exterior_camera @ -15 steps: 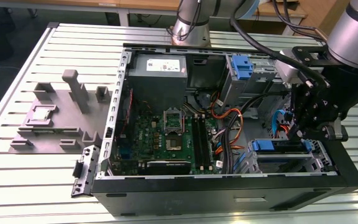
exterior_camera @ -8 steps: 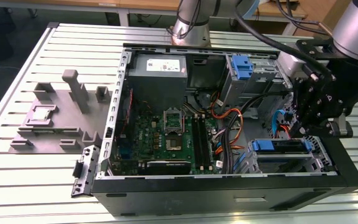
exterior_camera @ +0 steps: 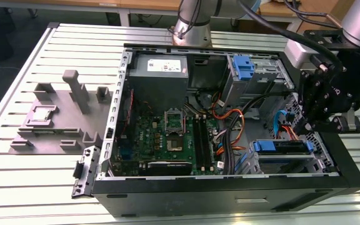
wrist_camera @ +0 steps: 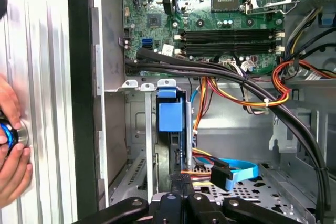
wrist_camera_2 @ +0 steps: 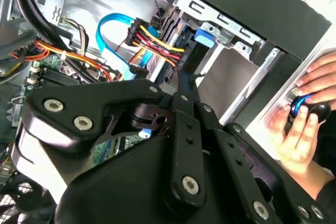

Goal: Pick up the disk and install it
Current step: 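Insert the second disk wire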

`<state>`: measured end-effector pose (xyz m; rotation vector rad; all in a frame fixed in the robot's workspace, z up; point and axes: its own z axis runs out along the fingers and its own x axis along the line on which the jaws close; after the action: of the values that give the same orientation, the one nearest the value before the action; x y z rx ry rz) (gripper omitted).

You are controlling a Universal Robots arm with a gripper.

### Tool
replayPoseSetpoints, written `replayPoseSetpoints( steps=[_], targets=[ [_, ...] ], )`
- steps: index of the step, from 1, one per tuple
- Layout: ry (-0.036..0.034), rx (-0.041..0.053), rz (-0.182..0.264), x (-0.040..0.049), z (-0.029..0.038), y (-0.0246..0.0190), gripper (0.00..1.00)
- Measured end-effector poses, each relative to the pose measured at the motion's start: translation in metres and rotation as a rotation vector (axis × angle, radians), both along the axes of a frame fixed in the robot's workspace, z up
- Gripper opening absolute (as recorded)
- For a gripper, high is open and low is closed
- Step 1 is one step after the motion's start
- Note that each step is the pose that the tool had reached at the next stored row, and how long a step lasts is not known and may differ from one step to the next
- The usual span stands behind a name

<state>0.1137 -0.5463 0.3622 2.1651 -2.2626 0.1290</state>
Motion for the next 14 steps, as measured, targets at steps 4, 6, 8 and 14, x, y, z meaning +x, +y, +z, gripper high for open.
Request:
replayPoseSetpoints(
  steps=[4,6,8,14],
  targets=[
    [0.0024,0.0003,-0.003,-0.0002,0.001,0.0002,0.11],
    [0.0028,0.0007,-0.005,-0.0005,0.0012,0.0008,0.11],
    [0.0029,0.0011,-0.005,-0.0008,0.0012,0.0021,0.11],
    [0.003,0.0011,-0.005,-0.001,0.0012,0.0142,0.11]
  ],
)
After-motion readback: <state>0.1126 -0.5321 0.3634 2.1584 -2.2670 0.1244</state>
